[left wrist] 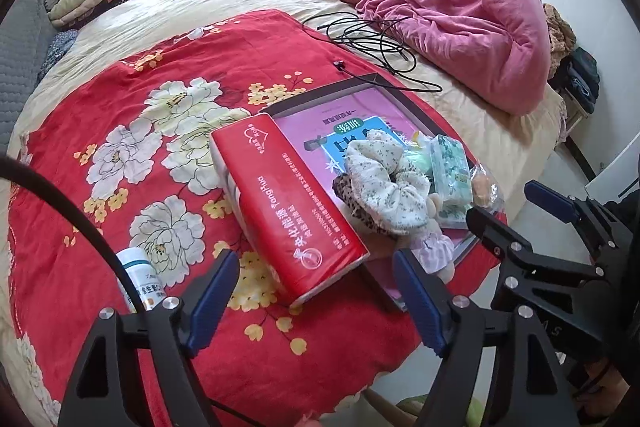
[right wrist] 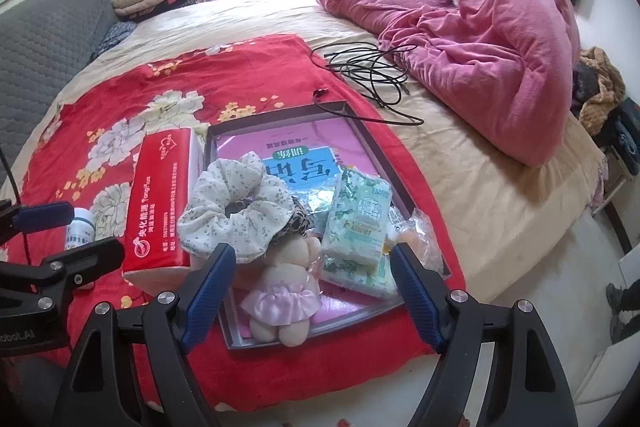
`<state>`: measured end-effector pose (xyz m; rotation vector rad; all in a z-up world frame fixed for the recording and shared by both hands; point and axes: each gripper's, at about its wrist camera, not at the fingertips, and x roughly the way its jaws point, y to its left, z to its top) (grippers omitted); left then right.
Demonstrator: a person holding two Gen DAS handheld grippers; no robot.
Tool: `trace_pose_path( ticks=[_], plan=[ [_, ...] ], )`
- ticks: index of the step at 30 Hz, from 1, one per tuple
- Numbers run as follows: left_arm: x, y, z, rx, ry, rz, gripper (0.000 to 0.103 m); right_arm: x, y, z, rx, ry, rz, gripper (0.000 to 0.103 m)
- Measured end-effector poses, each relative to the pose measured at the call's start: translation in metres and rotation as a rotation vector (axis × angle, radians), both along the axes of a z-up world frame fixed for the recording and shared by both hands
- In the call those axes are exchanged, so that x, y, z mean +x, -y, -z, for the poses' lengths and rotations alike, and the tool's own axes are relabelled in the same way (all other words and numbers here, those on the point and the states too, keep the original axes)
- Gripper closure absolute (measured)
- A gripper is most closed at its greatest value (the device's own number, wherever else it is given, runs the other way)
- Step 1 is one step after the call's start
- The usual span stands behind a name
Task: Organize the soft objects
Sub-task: 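Withdraw both open tools up and away from the book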
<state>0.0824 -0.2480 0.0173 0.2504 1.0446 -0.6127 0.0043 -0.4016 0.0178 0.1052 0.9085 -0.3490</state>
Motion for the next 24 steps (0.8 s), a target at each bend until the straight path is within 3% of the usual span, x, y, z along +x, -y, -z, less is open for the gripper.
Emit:
trace_pose_path(
  ticks=[14, 24],
  plan=[
    [-0.028, -0.017, -0.006, -0.010, 0.025, -0.002, 0.024, -0.032, -0.016, -0.012, -0.008, 0.060, 0.102, 0.022],
    [-0.056, -0.036, 0.001, -0.011, 0.043, -0.027, 0.024, -0.059, -0.038, -0.011, -0.026, 0.071, 0.104, 0.022]
  ],
)
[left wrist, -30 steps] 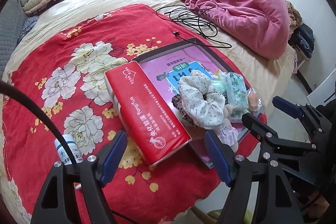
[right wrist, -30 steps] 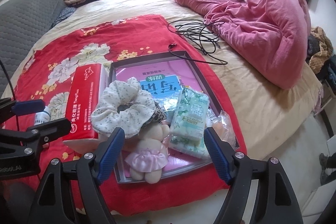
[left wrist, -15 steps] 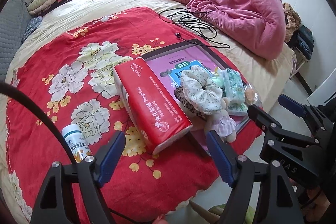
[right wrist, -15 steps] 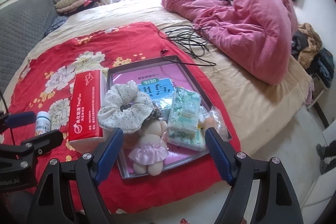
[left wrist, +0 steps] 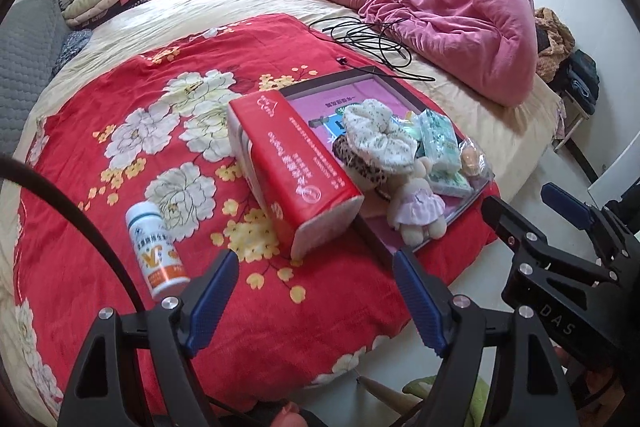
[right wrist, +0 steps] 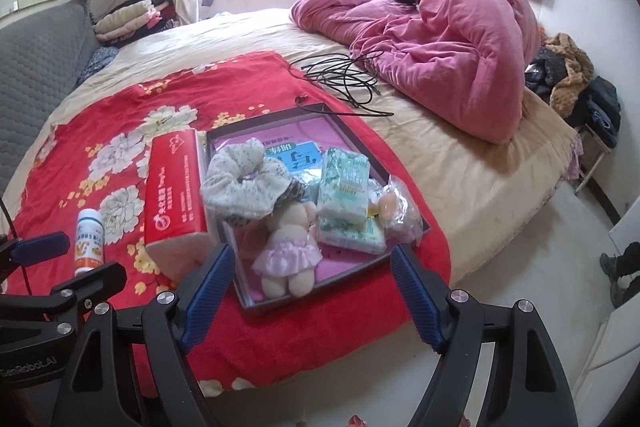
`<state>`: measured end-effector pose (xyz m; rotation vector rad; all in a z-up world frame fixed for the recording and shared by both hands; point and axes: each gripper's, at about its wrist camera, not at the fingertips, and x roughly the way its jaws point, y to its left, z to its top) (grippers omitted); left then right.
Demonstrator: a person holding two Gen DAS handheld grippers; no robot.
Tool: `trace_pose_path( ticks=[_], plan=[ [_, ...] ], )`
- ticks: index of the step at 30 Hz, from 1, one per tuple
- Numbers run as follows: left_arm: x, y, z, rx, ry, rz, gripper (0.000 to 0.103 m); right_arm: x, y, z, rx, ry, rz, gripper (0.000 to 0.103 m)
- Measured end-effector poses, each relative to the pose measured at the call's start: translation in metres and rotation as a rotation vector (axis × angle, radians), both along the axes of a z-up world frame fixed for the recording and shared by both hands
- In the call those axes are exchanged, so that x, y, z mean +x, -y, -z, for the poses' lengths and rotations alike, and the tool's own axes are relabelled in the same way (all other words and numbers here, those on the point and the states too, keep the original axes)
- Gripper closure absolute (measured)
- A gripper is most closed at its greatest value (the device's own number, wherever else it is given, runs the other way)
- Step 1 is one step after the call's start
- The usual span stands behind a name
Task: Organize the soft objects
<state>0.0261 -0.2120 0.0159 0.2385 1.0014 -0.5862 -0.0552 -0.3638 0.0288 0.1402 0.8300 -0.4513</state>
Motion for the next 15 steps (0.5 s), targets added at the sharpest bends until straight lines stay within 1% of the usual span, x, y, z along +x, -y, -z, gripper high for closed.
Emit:
trace_pose_path(
  ticks=[4, 8, 12, 15],
  plan=[
    [-0.007, -0.005, 0.003, 0.001, 0.003, -0.014, 0.024, -0.009, -0.004, -0.001, -0.002, 0.011, 0.013, 0.022],
    [-0.011, -0.009, 0.002, -0.008, 0.005, -0.022, 0.024, -0.013, -0.010, 0.002, -0.017, -0.004, -0.004, 0.022],
    [-0.018, -0.012, 0.003, -0.009, 0.017, -0.025, 0.024, -0.022, -0.011, 0.003, -0.026, 0.002, 0.005, 0.022],
    [-0.022, -0.012, 0.006, -0.009, 0.013, -0.028, 0.024, -0.029, -0.012, 0.004, -0.014, 0.007, 0.017, 0.022]
  ],
)
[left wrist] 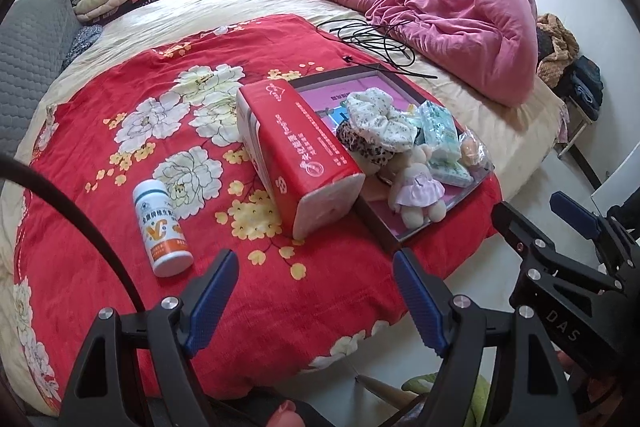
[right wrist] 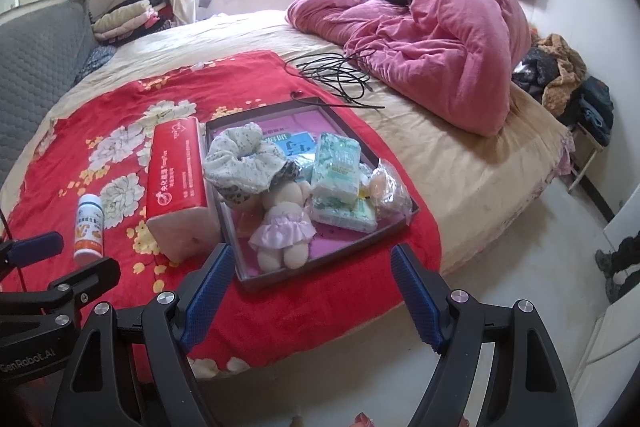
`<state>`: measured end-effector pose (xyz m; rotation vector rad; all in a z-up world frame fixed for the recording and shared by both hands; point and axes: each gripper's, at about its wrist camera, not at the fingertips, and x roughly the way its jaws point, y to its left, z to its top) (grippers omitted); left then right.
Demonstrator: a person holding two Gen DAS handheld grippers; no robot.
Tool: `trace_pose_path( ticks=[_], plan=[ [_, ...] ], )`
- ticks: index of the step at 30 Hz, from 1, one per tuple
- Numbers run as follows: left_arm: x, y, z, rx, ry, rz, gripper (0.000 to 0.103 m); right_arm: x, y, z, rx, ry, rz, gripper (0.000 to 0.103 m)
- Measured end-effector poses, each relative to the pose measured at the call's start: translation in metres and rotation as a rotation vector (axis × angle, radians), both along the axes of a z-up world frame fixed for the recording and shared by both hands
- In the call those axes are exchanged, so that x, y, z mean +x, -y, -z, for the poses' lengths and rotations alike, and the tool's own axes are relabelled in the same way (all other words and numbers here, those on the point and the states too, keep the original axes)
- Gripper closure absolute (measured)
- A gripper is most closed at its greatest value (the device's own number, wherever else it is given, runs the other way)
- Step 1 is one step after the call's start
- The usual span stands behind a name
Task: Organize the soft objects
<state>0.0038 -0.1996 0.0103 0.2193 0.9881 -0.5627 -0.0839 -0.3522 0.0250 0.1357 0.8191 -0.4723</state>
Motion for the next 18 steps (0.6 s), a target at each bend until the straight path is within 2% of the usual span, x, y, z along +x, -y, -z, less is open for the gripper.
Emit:
trace_pose_path(
  ticks=[18],
  plan=[
    [-0.017, -0.004, 0.009, 0.018, 0.024, -0.013, 0.024, -0.023, -0.005, 0.007, 0.042, 0.015, 0.073, 0.022]
  ],
)
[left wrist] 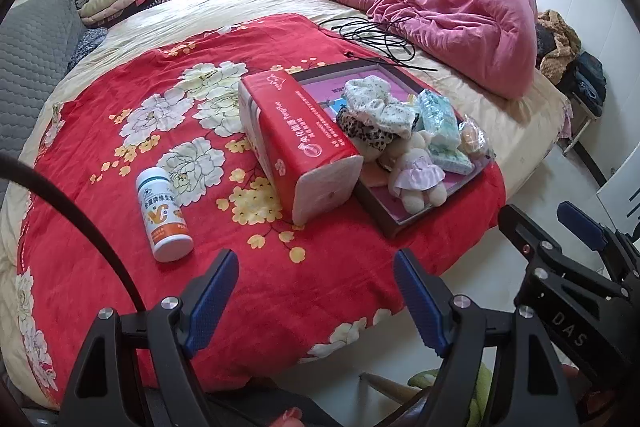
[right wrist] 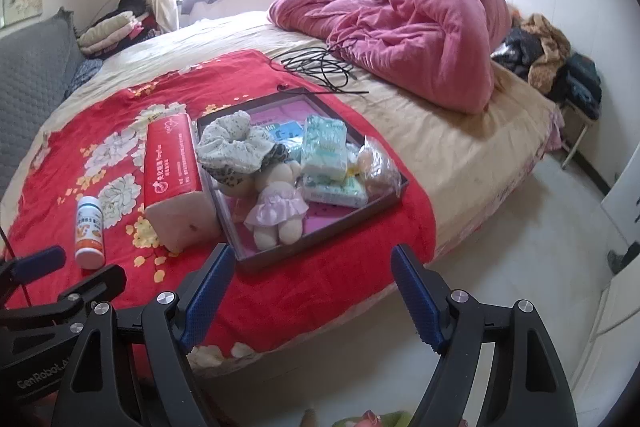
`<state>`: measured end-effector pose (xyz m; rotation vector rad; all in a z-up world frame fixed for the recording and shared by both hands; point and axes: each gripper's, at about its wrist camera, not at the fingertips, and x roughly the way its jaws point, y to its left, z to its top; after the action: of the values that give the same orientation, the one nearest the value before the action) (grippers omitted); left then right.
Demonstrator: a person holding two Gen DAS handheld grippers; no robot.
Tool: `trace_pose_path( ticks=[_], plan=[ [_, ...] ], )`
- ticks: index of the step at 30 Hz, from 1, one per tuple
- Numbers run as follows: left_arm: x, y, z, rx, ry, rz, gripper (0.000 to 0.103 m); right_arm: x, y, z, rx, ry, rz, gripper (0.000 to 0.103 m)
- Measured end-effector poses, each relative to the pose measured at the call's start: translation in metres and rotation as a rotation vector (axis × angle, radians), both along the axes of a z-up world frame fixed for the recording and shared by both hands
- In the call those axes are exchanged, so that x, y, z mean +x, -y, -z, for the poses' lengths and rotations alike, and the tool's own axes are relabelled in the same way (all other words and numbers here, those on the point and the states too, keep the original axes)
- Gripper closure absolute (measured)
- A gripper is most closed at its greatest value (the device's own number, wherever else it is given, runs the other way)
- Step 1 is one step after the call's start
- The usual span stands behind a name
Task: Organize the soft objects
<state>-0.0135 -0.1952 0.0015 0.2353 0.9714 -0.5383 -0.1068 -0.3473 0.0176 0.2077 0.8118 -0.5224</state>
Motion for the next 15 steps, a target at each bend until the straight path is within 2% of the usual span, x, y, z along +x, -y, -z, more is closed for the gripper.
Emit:
trace_pose_path(
  ticks=[15],
  plan=[
    [-0.0070, -0.0036, 0.0055, 0.027, 0.015, 0.001, 0.024, -0.0050, -0.0062, 0.0032, 0.005, -0.005, -0.009, 0.022]
  ],
)
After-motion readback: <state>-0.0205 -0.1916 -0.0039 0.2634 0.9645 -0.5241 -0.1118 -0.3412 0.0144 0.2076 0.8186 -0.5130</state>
